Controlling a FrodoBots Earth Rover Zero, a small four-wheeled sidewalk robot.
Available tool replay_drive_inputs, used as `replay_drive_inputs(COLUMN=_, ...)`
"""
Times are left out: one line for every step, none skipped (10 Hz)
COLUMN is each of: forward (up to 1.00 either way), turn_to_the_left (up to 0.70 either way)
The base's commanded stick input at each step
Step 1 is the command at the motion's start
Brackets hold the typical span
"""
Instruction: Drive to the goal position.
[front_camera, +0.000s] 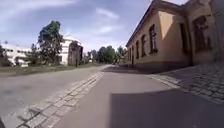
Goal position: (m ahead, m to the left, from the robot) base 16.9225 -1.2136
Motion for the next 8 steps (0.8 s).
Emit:
replay_drive_inputs(forward=0.70, turn_to_the_left=0.00)
replay_drive_inputs(forward=0.70, turn_to_the_left=0.00)
replay_drive_inputs(forward=0.70, turn_to_the_left=0.00)
replay_drive_inputs(forward=0.70, turn_to_the_left=0.00)
replay_drive_inputs(forward=0.70, turn_to_the_left=0.00)
replay_drive_inputs(forward=0.70, turn_to_the_left=0.00)
replay_drive_inputs(forward=0.70, turn_to_the_left=0.00)
replay_drive_inputs(forward=0.70, turn_to_the_left=0.00)
